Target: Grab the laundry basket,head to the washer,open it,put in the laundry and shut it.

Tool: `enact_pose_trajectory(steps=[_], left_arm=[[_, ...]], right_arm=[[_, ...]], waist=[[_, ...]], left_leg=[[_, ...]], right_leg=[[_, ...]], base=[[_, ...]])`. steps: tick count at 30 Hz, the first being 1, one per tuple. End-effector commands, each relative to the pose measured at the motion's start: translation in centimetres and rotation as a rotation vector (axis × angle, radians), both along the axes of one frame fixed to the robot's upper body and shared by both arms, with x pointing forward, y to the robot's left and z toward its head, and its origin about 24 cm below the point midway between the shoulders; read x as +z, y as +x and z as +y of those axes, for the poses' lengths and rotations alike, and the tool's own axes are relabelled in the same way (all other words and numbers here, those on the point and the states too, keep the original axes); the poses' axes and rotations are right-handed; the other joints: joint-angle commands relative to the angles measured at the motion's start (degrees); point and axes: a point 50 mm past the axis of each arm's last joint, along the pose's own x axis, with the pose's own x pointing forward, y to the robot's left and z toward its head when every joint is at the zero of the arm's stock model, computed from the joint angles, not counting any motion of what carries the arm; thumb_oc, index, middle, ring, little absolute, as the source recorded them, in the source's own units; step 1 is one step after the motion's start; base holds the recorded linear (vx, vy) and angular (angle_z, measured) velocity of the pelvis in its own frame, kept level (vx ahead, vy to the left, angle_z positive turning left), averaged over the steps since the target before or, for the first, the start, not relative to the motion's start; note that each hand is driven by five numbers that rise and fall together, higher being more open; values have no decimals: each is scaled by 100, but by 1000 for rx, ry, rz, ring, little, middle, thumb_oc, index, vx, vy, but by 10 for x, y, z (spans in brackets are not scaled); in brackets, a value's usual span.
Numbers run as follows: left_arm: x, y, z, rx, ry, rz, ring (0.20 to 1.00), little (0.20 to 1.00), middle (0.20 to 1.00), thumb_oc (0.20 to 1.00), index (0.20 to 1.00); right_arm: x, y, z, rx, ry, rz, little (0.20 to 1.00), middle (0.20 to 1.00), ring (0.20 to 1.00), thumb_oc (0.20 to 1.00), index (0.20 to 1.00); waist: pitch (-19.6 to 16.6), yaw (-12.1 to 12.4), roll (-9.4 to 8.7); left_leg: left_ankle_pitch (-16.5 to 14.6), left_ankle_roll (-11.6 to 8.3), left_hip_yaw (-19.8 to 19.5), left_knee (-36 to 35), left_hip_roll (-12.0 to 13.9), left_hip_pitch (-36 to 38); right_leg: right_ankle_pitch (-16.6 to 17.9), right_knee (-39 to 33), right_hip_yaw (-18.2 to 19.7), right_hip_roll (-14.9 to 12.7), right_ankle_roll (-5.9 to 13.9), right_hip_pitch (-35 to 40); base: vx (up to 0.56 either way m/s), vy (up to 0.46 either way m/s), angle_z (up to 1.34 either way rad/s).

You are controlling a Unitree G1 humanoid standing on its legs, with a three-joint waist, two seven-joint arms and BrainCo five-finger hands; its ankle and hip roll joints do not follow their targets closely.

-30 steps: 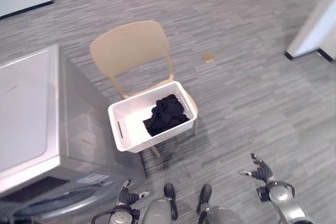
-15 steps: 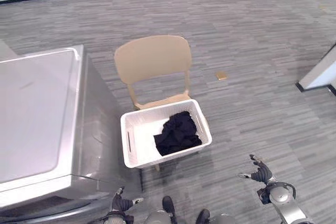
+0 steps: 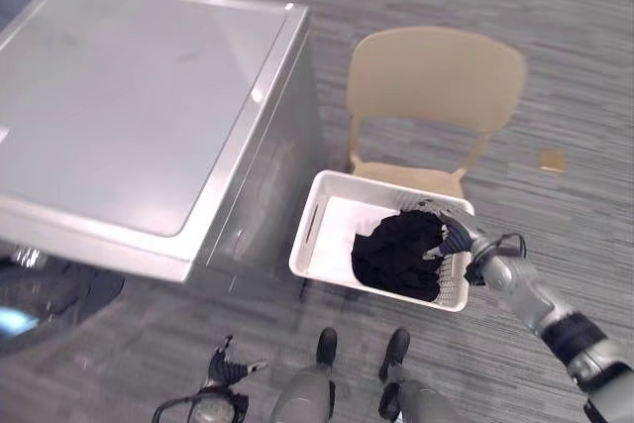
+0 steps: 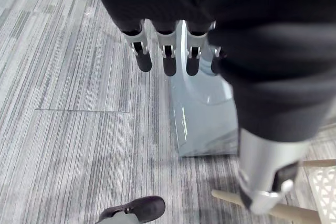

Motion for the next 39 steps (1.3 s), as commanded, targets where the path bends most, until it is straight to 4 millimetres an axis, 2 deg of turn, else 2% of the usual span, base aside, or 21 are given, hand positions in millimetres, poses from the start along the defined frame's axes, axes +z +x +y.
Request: enact_pose_trajectory(steps=[1,5,6,7,9,10,13,14,15,16,18,19,20,21,22,23,28,29,31,35,39], left_arm=[[10,12,11,27,26,-69,1000,1000,1000,1000,1000],[21,31,8,26,10,-143,1000,1000,1000,1000,1000],[29,43,5,23,-1,-190,1000,1000,1000,1000,1000],[31,47,3,22,-10,-208,1000,1000,1000,1000,1000],[35,57,-3,6,-24,-231,1000,1000,1000,1000,1000],[36,58,-3,7,-24,-232,1000,1000,1000,1000,1000],[44,75,-11,-19,-31,-271,1000,1000,1000,1000,1000],[45,77,-13,-24,-34,-272,1000,1000,1000,1000,1000],[45,78,-13,-24,-34,-272,1000,1000,1000,1000,1000],[45,78,-14,-25,-34,-274,1000,1000,1000,1000,1000],[44,76,-17,-27,-44,-271,1000,1000,1000,1000,1000],[41,73,-19,-19,-56,-261,1000,1000,1000,1000,1000],[37,65,-20,-9,-68,-241,1000,1000,1000,1000,1000],[37,65,-20,-10,-68,-240,1000,1000,1000,1000,1000],[34,60,-19,-5,-73,-225,1000,1000,1000,1000,1000],[31,56,-19,-6,-75,-212,1000,1000,1000,1000,1000],[21,36,-13,-4,-55,-141,1000,1000,1000,1000,1000],[20,33,-12,1,-57,-130,1000,1000,1000,1000,1000],[15,24,-10,-2,-50,-96,1000,1000,1000,1000,1000],[9,11,-10,-16,-50,-48,1000,1000,1000,1000,1000],[12,12,-9,-54,-30,-54,1000,1000,1000,1000,1000]], right_arm=[[8,8,-1,-5,-70,-82,1000,1000,1000,1000,1000],[14,27,-18,-104,-166,-93,1000,1000,1000,1000,1000],[18,35,-28,-161,-215,-92,1000,1000,1000,1000,1000],[18,38,-32,-191,-218,-87,1000,1000,1000,1000,1000],[16,42,-41,-244,-266,-67,1000,1000,1000,1000,1000],[17,43,-41,-244,-266,-68,1000,1000,1000,1000,1000],[14,48,-45,-309,-292,-27,1000,1000,1000,1000,1000],[13,49,-43,-315,-274,-18,567,567,567,567,567],[13,49,-43,-315,-274,-19,489,489,489,489,489],[12,48,-42,-324,-235,-17,200,200,200,200,200],[13,47,-34,-311,-142,-28,200,200,200,200,200],[14,45,-26,-294,-49,-41,200,200,200,200,200],[24,40,-12,-242,128,-93,200,200,200,200,200],[24,39,-13,-243,128,-92,200,200,200,200,200],[29,33,-8,-208,218,-120,200,200,200,200,200],[30,28,-6,-194,272,-126,200,200,200,200,200],[51,0,1,-51,336,-221,200,200,200,200,200],[50,-6,1,-39,357,-215,200,200,200,200,200],[55,-18,7,14,426,-218,200,200,200,200,200],[51,-35,15,75,532,-165,200,200,200,200,200],[50,-47,18,96,645,-148,200,200,200,200,200]], waist=[[42,49,24],[325,249,102],[474,340,169],[522,362,165],[672,433,244],[671,427,243],[841,496,325],[854,500,330],[854,499,329],[864,497,324],[843,475,295],[817,437,254],[690,352,119],[692,359,120],[592,296,41],[538,259,34],[184,61,-121],[99,29,-135],[-62,-65,-142],[-332,-224,-69],[-323,-406,8]], left_leg=[[184,-132,166,-33,-36,-557],[340,-201,-35,-46,-35,-943],[413,-227,-107,-60,-39,-1147],[321,-276,-152,-95,-41,-1155],[378,-285,-214,-87,-60,-1351],[378,-285,-216,-82,-62,-1362],[450,-280,-324,-26,-84,-1647],[461,-277,-355,-28,-91,-1666],[462,-278,-357,-28,-92,-1668],[467,-279,-364,-38,-100,-1661],[467,-281,-374,-92,-98,-1579],[440,-276,-373,-136,-107,-1480],[367,-278,-338,-210,-107,-1214],[368,-278,-336,-216,-106,-1201],[314,-287,-301,-248,-98,-1029],[405,-255,-272,-247,-100,-999],[171,-212,-131,-280,-87,-380],[126,-195,-93,-265,-89,-273],[37,-149,-21,-275,-118,-31],[-73,-51,123,-308,-116,399],[-89,10,19,-136,-116,519]], right_leg=[[-1379,966,76,-161,479,-47],[-1436,1215,-100,-170,406,-486],[-1464,1358,-205,-198,379,-730],[-1624,1463,-173,-214,395,-807],[-1652,1604,-223,-246,363,-1036],[-1656,1613,-225,-249,362,-1048],[-1728,1846,-291,-291,322,-1365],[-1736,1864,-304,-296,319,-1388],[-1738,1865,-306,-298,319,-1390],[-1750,1860,-307,-284,314,-1374],[-1747,1808,-296,-267,311,-1299],[-1734,1760,-270,-247,316,-1206],[-1709,1603,-238,-202,332,-926],[-1707,1595,-237,-200,333,-913],[-1690,1477,-215,-184,351,-700],[-1527,1354,-271,-169,342,-612],[-1499,996,-179,-172,442,115],[-1501,971,-164,-186,459,220],[-1503,942,-99,-210,497,420],[-1521,1190,65,-290,572,576],[-1816,2091,743,-205,605,588]], base=[[-62,-63,32],[-49,-25,28],[11,-66,29],[16,-62,42],[-2,-34,24],[-45,-44,7],[-16,-51,17],[5,-32,22],[10,-26,26],[16,-18,22],[42,-18,9],[96,2,1],[80,8,-2],[99,24,-2],[-1,77,-7],[35,102,-3],[103,73,-11],[103,81,-22],[93,107,-18],[43,124,-26],[-101,5,-20]])
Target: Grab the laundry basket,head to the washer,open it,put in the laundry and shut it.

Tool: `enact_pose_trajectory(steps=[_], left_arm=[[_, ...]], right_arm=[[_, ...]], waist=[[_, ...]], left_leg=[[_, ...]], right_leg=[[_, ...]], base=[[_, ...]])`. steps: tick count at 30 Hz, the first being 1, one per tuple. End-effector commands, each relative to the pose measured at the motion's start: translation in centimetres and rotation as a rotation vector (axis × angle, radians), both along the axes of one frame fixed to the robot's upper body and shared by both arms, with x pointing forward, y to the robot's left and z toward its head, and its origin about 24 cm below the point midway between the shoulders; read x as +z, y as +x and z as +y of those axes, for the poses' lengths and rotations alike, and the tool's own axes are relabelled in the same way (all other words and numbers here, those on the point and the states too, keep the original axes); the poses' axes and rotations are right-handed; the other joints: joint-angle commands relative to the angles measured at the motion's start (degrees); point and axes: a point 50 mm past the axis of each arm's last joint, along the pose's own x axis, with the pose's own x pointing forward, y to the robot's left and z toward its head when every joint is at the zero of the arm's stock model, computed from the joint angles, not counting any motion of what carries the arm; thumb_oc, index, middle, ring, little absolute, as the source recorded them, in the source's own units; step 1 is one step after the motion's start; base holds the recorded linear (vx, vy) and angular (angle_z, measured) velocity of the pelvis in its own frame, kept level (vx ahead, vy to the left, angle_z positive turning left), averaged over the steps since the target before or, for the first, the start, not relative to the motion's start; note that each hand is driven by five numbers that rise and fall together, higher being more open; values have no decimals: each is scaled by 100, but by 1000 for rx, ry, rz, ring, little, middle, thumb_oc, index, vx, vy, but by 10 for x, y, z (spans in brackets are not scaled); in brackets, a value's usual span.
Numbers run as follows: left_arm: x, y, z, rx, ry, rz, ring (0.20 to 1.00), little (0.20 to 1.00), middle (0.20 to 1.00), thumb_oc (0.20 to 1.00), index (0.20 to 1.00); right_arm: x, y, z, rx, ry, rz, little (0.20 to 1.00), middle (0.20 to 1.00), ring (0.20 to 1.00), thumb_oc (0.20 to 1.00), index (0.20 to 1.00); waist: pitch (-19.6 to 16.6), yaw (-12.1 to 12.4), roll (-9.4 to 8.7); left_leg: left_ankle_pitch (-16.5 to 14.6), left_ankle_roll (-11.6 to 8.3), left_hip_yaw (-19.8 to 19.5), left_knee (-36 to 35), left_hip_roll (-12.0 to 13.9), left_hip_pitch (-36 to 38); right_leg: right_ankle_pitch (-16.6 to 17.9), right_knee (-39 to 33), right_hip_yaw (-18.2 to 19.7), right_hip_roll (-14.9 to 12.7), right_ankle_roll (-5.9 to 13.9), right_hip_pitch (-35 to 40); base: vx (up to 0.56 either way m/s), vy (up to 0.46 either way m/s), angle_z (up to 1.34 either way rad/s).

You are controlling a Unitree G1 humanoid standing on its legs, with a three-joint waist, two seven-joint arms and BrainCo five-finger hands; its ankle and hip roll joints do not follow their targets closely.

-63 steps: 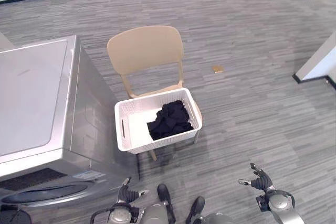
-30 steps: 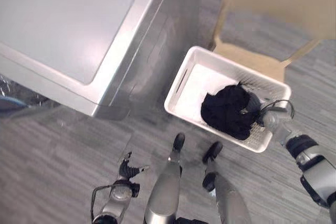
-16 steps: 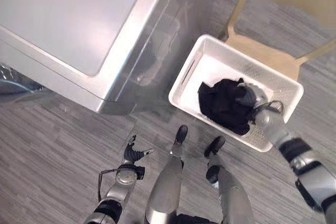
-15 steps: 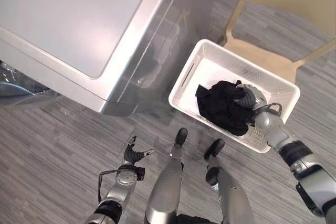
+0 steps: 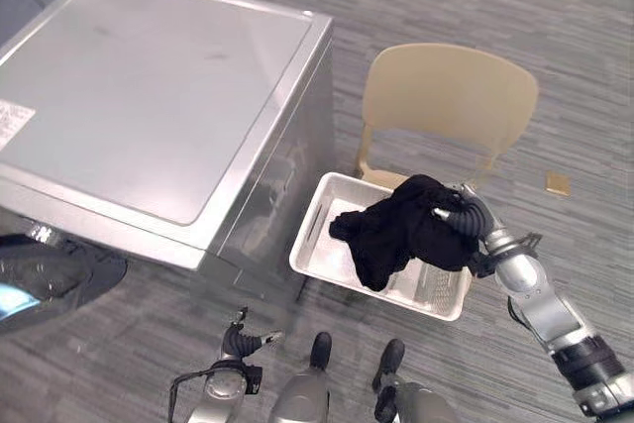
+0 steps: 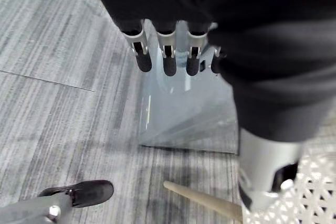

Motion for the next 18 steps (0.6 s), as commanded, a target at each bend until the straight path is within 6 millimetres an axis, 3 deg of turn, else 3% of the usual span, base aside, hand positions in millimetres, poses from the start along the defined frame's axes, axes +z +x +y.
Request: enact_pose_trajectory(steps=[1,4,5,7,9,11,12,14,15,16,18], left_arm=[[3,-2,7,-63,65,-1,1000,1000,1000,1000,1000],[7,-3,10,-56,73,-15,1000,1000,1000,1000,1000],[11,2,9,-58,66,-45,1000,1000,1000,1000,1000],[19,6,8,-22,25,-101,1000,1000,1000,1000,1000],[25,12,3,-8,-4,-141,1000,1000,1000,1000,1000],[37,21,-7,-48,-41,-214,1000,1000,1000,1000,1000],[37,21,-7,-48,-42,-214,1000,1000,1000,1000,1000],[47,26,-12,-94,-49,-262,1000,1000,1000,1000,1000],[58,33,-20,-161,-53,-314,1000,1000,1000,1000,1000],[58,33,-20,-161,-53,-314,1000,1000,1000,1000,1000],[73,45,-30,-253,-45,-377,1000,1000,1000,1000,1000]], right_arm=[[25,-6,16,96,164,-114,200,200,200,200,200],[29,-11,17,92,234,-131,200,200,200,200,200],[30,-9,22,97,324,-126,200,200,200,200,200],[45,1,37,143,389,-176,200,200,200,200,200],[53,3,39,160,374,-200,200,200,200,200,200],[61,0,46,210,384,-213,200,200,200,200,200],[61,0,46,210,384,-213,200,200,200,200,200],[64,-3,48,244,391,-212,200,200,200,200,200],[65,-4,50,268,383,-210,200,200,200,200,200],[65,-4,50,268,383,-210,200,200,200,200,200],[68,-6,54,297,379,-211,200,200,200,200,200]], waist=[[-219,-108,59],[-410,-113,64],[-509,3,44],[-487,214,168],[-361,210,236],[-262,118,162],[-274,113,173],[-316,16,66],[-385,-79,-22],[-391,-87,-19],[-505,-238,-50]], left_leg=[[-143,56,24,278,-116,-335],[2,23,-143,316,-115,-475],[282,-129,-229,241,-102,-698],[779,-356,-353,-38,46,-1180],[812,-443,-298,-98,71,-1310],[427,-257,64,411,31,-1264],[431,-258,54,421,39,-1288],[-14,-143,259,897,-10,-1158],[-491,-114,450,1209,-31,-832],[-480,-113,441,1211,-31,-848],[-831,-119,699,1216,120,-321]], right_leg=[[-1391,1781,854,-36,583,110],[-1256,2360,1405,171,601,270],[-1815,1553,1518,358,405,751],[-1943,725,1628,628,209,824],[-1796,622,1525,662,165,720],[-1503,455,1179,453,212,554],[-1485,443,1172,464,211,542],[-1312,285,963,292,256,467],[-1199,139,735,145,271,464],[-1184,129,726,147,271,458],[-1126,56,509,69,296,445]], base=[[-214,-80,44],[-265,-149,80],[-425,-229,72],[-678,-233,49],[-492,-82,46],[-370,18,44],[-346,23,40],[-228,41,72],[-164,42,98],[-137,75,113],[-32,138,90]])
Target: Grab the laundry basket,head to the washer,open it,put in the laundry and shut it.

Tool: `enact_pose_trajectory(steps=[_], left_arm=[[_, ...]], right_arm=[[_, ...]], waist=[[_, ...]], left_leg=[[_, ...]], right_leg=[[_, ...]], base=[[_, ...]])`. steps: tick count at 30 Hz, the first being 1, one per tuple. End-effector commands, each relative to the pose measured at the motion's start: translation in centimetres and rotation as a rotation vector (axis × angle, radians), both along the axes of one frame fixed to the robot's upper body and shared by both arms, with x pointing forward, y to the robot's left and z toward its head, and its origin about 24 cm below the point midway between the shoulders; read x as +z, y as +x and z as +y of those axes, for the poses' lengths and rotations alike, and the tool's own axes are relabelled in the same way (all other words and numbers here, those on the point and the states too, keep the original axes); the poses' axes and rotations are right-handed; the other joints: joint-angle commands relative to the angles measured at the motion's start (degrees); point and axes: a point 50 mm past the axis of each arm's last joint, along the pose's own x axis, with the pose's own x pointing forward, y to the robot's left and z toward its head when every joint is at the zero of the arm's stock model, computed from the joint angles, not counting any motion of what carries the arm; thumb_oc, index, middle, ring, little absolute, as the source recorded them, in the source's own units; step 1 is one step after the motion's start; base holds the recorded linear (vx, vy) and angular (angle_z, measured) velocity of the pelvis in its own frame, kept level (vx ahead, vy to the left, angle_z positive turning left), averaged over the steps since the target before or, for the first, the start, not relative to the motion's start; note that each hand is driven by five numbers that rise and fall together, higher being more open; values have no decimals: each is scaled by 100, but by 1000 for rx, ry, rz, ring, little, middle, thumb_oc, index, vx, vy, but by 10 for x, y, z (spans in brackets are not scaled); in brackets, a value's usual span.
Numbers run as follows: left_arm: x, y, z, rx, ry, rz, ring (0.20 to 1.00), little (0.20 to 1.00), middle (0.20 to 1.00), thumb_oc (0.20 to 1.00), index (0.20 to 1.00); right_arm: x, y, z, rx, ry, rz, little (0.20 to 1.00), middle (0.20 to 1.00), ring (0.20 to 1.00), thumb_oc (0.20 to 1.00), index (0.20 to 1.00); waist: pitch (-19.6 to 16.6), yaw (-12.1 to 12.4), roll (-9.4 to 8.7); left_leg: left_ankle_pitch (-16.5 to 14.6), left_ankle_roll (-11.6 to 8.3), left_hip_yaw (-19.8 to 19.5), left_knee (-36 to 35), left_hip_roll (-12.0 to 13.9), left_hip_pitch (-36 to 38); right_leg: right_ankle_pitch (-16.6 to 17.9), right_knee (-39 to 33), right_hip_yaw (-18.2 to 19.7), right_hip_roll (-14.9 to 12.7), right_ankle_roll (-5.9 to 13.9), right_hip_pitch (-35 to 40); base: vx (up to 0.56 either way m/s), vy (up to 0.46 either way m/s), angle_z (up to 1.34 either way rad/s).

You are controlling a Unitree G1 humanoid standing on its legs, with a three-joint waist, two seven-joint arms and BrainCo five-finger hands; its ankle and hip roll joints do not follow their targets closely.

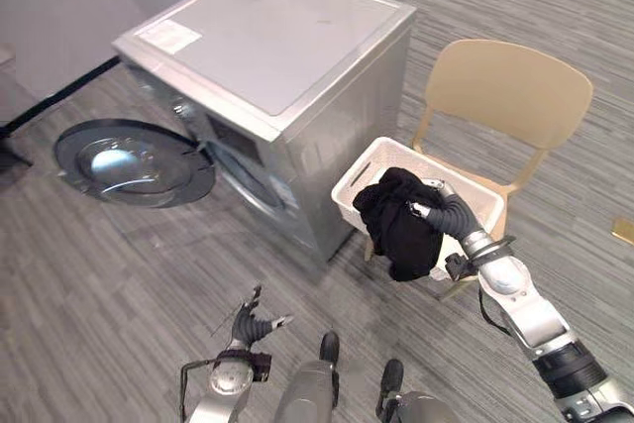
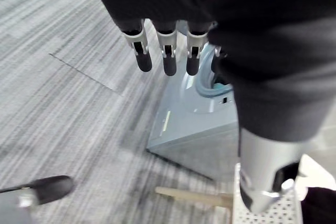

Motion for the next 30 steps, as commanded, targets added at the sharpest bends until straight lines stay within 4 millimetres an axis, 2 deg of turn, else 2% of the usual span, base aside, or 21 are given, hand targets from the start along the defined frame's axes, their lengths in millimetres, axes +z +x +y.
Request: enact_pose_trajectory(steps=[1,2,3,4,6,7,9,10,11,14,15,17,18,19,20,21,22,25,30], left_arm=[[39,25,-17,-202,67,-202,1000,1000,1000,1000,1000],[40,25,-17,-202,67,-202,1000,1000,1000,1000,1000],[46,30,-23,-243,77,-234,1000,1000,1000,1000,1000],[57,38,-38,-312,85,-291,1000,1000,1000,1000,1000],[63,41,-45,-346,82,-316,1000,1000,1000,1000,1000],[78,51,-66,-426,72,-389,1000,1000,1000,1000,1000],[91,60,-79,-467,60,-444,1000,1000,1000,1000,1000],[103,67,-92,-505,52,-500,1000,1000,1000,1000,1000],[103,67,-92,-505,52,-501,1000,1000,1000,1000,1000],[121,77,-111,-542,56,-584,1000,1000,1000,1000,1000],[133,84,-123,-555,59,-641,1000,1000,1000,1000,1000],[137,87,-128,-556,54,-660,1000,1000,1000,1000,1000],[141,90,-132,-549,50,-675,485,485,485,485,485],[144,95,-134,-524,55,-690,200,200,200,200,200],[144,95,-134,-524,55,-691,200,200,200,200,200],[145,96,-134,-516,55,-697,200,200,200,200,200],[144,98,-128,-487,58,-687,200,200,200,200,200],[140,97,-120,-454,50,-668,200,200,200,200,200],[108,81,-83,-360,52,-527,200,200,200,200,200]], right_arm=[[43,-4,17,121,126,-180,200,200,200,200,200],[43,-4,17,120,126,-180,200,200,200,200,200],[45,-4,20,135,127,-184,200,200,200,200,200],[47,-4,30,181,150,-179,200,200,200,200,200],[50,-4,35,206,160,-184,200,200,200,200,200],[61,-4,60,304,189,-203,200,200,200,200,200],[70,-3,74,357,209,-218,200,200,200,200,200],[76,-4,88,411,241,-220,200,200,200,200,200],[76,-4,88,411,241,-221,200,200,200,200,200],[80,-6,108,490,322,-187,200,200,200,200,200],[77,-10,122,547,389,-139,200,200,200,200,200],[76,-11,128,568,413,-120,200,200,200,200,200],[75,-13,133,585,434,-100,200,200,200,200,200],[70,-15,139,607,452,-63,200,200,200,200,200],[70,-15,139,607,452,-64,464,464,464,464,464],[67,-16,137,605,460,-54,649,649,649,649,649],[63,-14,132,583,425,-50,1000,1000,1000,1000,1000],[59,-13,129,568,390,-46,1000,1000,1000,1000,1000],[36,-6,95,410,257,-27,1000,1000,1000,1000,1000]], waist=[[-415,-259,-126],[-423,-268,-132],[-495,-314,-108],[-554,-359,-111],[-594,-385,-118],[-618,-377,-151],[-632,-357,-190],[-664,-347,-229],[-654,-342,-231],[-698,-333,-268],[-733,-342,-276],[-721,-348,-275],[-723,-361,-275],[-728,-391,-268],[-727,-388,-266],[-711,-413,-266],[-635,-502,-286],[-623,-496,-269],[-747,-490,-235]], left_leg=[[-47,306,345,-732,97,718],[-14,310,338,-756,87,706],[20,281,398,-976,91,754],[63,286,316,-1258,15,877],[114,298,306,-1354,-5,888],[116,350,298,-1481,-59,998],[98,391,309,-1516,-100,1047],[72,426,331,-1531,-125,1099],[71,428,336,-1533,-126,1104],[21,487,383,-1546,-171,1193],[2,511,419,-1574,-192,1260],[2,519,441,-1578,-193,1279],[3,526,441,-1580,-194,1284],[-2,546,460,-1582,-199,1295],[-4,546,464,-1583,-198,1295],[-1,549,454,-1566,-198,1279],[10,581,394,-1481,-211,1202],[25,589,410,-1440,-195,1155],[90,555,393,-1536,-170,1217]], right_leg=[[-671,-162,-31,-84,1023,334],[-651,-173,-40,-92,1024,321],[-646,-198,-109,-100,1031,339],[-631,-201,-166,-134,1051,432],[-608,-184,-203,-165,1059,434],[-597,-111,-184,-227,1106,468],[-588,-28,-146,-278,1140,451],[-561,31,-107,-317,1180,448],[-563,36,-102,-318,1182,447],[-527,105,-20,-368,1243,449],[-506,141,20,-390,1281,454],[-480,164,62,-399,1298,441],[-461,172,101,-399,1317,422],[-452,192,227,-380,1336,394],[-453,193,232,-380,1336,392],[-474,229,345,-341,1328,368],[-489,320,873,-142,1308,244],[-471,309,1010,-107,1276,232],[-504,149,1021,-76,1221,392]], base=[[14,148,81],[28,166,79],[54,176,77],[53,177,70],[42,188,54],[37,270,34],[13,202,4],[4,97,-6],[11,105,0],[11,89,1],[13,69,-7],[-10,43,-11],[-25,30,-12],[-17,15,-10],[-17,1,-8],[-68,-24,-17],[-68,-24,-16],[-45,-53,-10],[42,-76,-4]])
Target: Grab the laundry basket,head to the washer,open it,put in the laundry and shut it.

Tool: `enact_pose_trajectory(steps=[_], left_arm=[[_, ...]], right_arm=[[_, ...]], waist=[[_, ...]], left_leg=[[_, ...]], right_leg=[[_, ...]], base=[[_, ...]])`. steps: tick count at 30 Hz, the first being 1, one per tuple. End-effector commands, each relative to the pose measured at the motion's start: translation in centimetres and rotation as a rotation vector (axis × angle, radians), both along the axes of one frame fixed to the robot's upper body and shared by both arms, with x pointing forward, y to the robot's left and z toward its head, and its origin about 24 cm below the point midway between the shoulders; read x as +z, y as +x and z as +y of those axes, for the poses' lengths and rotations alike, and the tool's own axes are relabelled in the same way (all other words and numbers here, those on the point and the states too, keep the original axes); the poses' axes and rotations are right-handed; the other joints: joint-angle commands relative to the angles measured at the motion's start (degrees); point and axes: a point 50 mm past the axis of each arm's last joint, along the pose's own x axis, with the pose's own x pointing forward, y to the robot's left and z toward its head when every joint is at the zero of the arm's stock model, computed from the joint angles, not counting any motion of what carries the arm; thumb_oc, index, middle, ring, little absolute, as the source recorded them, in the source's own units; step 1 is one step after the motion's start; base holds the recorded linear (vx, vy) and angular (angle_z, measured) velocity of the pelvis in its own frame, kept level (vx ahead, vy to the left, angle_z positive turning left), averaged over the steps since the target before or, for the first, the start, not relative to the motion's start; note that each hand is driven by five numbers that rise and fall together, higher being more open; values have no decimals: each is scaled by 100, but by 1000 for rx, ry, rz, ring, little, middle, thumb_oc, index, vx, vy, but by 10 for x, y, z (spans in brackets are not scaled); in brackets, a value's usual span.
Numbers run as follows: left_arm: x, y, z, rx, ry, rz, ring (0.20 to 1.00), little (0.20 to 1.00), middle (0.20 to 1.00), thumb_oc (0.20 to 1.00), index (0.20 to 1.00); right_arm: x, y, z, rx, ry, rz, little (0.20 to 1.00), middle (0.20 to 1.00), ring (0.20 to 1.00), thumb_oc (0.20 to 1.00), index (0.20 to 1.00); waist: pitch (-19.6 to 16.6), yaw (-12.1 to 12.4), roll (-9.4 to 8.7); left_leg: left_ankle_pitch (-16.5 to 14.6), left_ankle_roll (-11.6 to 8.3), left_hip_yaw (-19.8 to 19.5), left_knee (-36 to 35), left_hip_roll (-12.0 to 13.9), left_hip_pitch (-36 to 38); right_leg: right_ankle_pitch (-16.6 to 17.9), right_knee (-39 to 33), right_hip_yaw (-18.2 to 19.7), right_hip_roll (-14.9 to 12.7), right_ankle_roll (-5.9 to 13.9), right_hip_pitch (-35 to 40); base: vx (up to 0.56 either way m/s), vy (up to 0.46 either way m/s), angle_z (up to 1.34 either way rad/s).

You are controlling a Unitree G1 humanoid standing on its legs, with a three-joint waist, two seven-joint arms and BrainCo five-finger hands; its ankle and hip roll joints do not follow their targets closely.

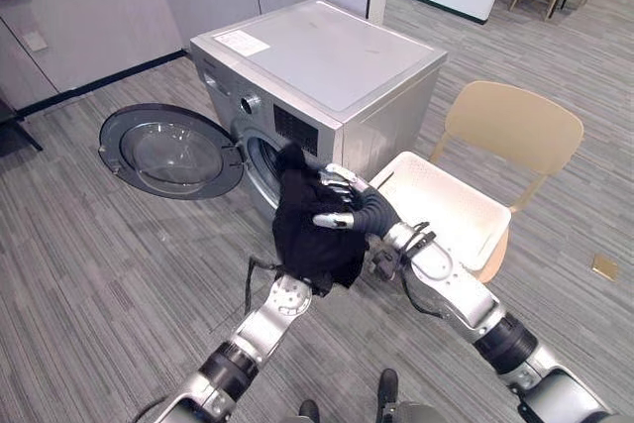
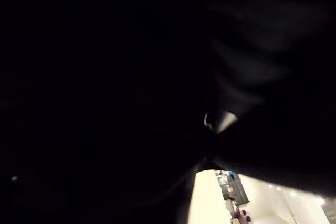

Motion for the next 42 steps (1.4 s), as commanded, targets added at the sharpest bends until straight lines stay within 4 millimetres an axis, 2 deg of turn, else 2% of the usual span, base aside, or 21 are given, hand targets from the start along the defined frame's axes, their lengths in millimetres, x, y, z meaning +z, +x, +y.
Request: enact_pose_trajectory(steps=[1,7,14,15,18,21,22,26,27,28,29,30,31,32,33,35,36,38,40,41,42], left_arm=[[11,2,12,22,-28,-62,200,200,200,200,200],[-31,-35,70,173,23,132,200,200,200,200,200],[-89,-93,138,430,88,446,200,200,200,200,200],[-99,-106,149,499,69,506,200,200,200,200,200],[-103,-110,153,523,62,528,200,200,200,200,200],[-114,-120,160,604,25,590,200,200,200,200,200],[-119,-124,165,670,2,613,200,200,200,200,200],[-122,-126,168,694,6,630,200,200,200,200,200],[-135,-141,174,752,64,723,200,200,200,200,200],[-135,-140,173,753,65,722,200,200,200,200,200],[-133,-135,169,726,76,699,200,200,200,200,200],[-104,-110,178,656,264,497,200,200,200,200,200],[-89,-103,182,611,356,431,200,200,200,200,200],[-95,-112,190,680,389,459,200,200,200,200,200],[-126,-134,177,755,120,654,200,200,200,200,200],[-130,-141,167,710,71,666,200,200,200,200,200],[-129,-143,174,743,121,653,200,200,200,200,200],[-129,-134,156,659,76,652,200,200,200,200,200],[-128,-134,157,653,65,651,200,200,200,200,200],[-122,-125,155,614,68,629,200,200,200,200,200],[-120,-121,153,590,77,619,200,200,200,200,200]], right_arm=[[20,0,-20,-80,-9,-149,1000,1000,1000,1000,1000],[-27,-10,-103,-372,-284,-79,1000,1000,1000,1000,1000],[-115,-58,-187,-594,-574,289,1000,1000,1000,1000,1000],[-135,-70,-203,-637,-623,390,1000,1000,1000,1000,1000],[-141,-73,-208,-649,-639,417,1000,1000,1000,1000,1000],[-159,-83,-218,-687,-682,498,1000,1000,1000,1000,1000],[-174,-93,-220,-714,-708,568,1000,1000,1000,1000,1000],[-181,-98,-219,-721,-711,606,1000,1000,1000,1000,1000],[-189,-102,-217,-719,-726,642,1000,1000,1000,1000,1000],[-189,-102,-216,-719,-727,640,1000,1000,1000,1000,1000],[-191,-101,-214,-705,-730,646,1000,1000,1000,1000,1000],[-189,-100,-213,-714,-722,627,1000,1000,1000,1000,1000],[-185,-102,-210,-698,-710,599,1000,1000,1000,1000,1000],[-186,-102,-209,-712,-686,616,1000,1000,1000,1000,1000],[-186,-100,-208,-719,-676,614,1000,1000,1000,1000,1000],[-191,-98,-208,-683,-755,622,1000,1000,1000,1000,1000],[-189,-93,-206,-682,-763,608,1000,1000,1000,1000,1000],[-187,-86,-195,-667,-731,583,1000,1000,1000,1000,1000],[-186,-86,-192,-654,-721,586,1000,1000,1000,1000,1000],[-183,-83,-188,-648,-723,555,1000,1000,1000,1000,1000],[-181,-81,-185,-639,-719,542,1000,1000,1000,1000,1000]], waist=[[-134,-21,26],[-124,-77,102],[48,-146,168],[150,-140,182],[169,-149,187],[294,-152,173],[347,-257,151],[340,-330,138],[311,-383,207],[315,-400,207],[326,-435,215],[328,-433,233],[314,-430,229],[293,-362,226],[291,-335,219],[315,-271,221],[310,-199,201],[407,-178,96],[440,-181,111],[559,-236,151],[623,-290,190]], left_leg=[[-219,-4,-210,4,-119,-170],[-133,-98,-285,6,-59,-173],[-49,-202,-425,231,13,-363],[-64,-233,-452,422,15,-531],[-73,-243,-460,482,5,-590],[-82,-269,-289,717,32,-810],[-185,-205,512,872,270,-822],[-249,-286,840,939,450,-812],[32,-402,1381,581,735,-755],[51,-404,1370,557,727,-748],[134,-434,1535,505,808,-768],[172,-461,1629,480,875,-782],[162,-456,1696,419,895,-727],[153,-442,1664,432,884,-744],[115,-428,1617,477,839,-761],[-37,-312,1462,540,676,-801],[-149,-220,1358,560,558,-809],[-385,5,1198,644,280,-822],[-479,88,1112,664,205,-792],[-612,215,943,652,39,-695],[-658,253,803,607,-31,-593]], right_leg=[[-1212,355,321,93,401,646],[-1260,210,138,141,368,741],[-1325,185,-76,192,290,741],[-1337,192,-174,169,263,695],[-1337,182,-225,161,257,685],[-1326,181,-463,78,251,627],[-1379,273,-839,-59,230,560],[-1492,365,-1058,-142,256,630],[-1489,437,-1606,-353,303,694],[-1491,439,-1619,-356,304,697],[-1450,435,-1769,-437,344,727],[-1439,459,-1863,-504,372,751],[-1448,521,-1988,-572,414,785],[-1470,546,-2045,-601,424,851],[-1502,596,-2088,-664,439,897],[-1418,718,-2066,-860,509,967],[-1335,881,-1994,-988,539,964],[-1130,1421,-1722,-1231,623,828],[-1141,1805,-1447,-1257,598,644],[-1148,2301,-886,-1042,573,196],[-1241,2422,-604,-810,528,-38]], base=[[59,-74,1],[25,-83,17],[-26,-71,19],[-80,-35,21],[-46,-11,28],[-65,17,28],[-15,36,71],[98,77,103],[90,176,78],[121,261,121],[88,151,123],[156,233,144],[199,215,94],[211,229,67],[237,278,58],[261,341,39],[254,342,31],[259,360,41],[176,249,48],[212,251,41],[215,282,28]])
